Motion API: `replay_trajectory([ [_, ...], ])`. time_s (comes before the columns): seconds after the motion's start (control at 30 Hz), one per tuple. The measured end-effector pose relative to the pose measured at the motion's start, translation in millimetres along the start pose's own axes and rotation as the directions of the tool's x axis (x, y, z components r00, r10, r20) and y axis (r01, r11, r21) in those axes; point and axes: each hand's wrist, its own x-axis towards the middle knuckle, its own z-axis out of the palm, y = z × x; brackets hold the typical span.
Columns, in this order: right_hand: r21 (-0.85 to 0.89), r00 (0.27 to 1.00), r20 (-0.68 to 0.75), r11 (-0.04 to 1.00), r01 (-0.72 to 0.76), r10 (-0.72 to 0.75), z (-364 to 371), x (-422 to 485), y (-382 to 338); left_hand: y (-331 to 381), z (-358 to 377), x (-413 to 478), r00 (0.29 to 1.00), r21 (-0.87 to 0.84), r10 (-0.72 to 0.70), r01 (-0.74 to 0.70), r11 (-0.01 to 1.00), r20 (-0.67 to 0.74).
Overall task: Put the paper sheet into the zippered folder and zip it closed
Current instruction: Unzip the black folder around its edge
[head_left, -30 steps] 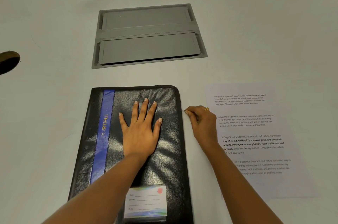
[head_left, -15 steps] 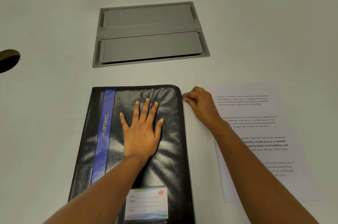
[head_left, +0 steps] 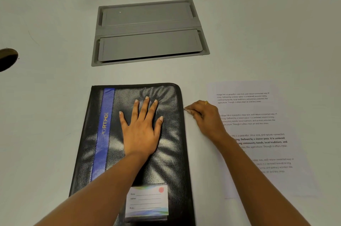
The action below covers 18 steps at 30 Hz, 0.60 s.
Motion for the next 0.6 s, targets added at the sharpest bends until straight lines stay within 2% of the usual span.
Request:
replay_trajectory([
  [0.23, 0.013, 0.999, -0.049, 1.000, -0.013, 0.014, 4.6, -8.9, -5.1, 0.6, -0.9, -0.1, 1.000, -0.005, -0.001, 0.001, 1.000, 0.003],
  [0.47, 0.051, 1.000, -0.008, 0.999, 0.000, 0.000, 1.2, -8.9, -3.5, 0.3, -0.9, 0.6, 1.000, 0.019, -0.002, 0.001, 1.000, 0.011],
  [0.6, 0.038, 0.997, -0.064, 0.999, -0.035, 0.037, 5.2, -4.8, -2.4, 0.0, 0.4, 0.9, 1.000, 0.024, 0.004, -0.004, 1.000, 0.018],
])
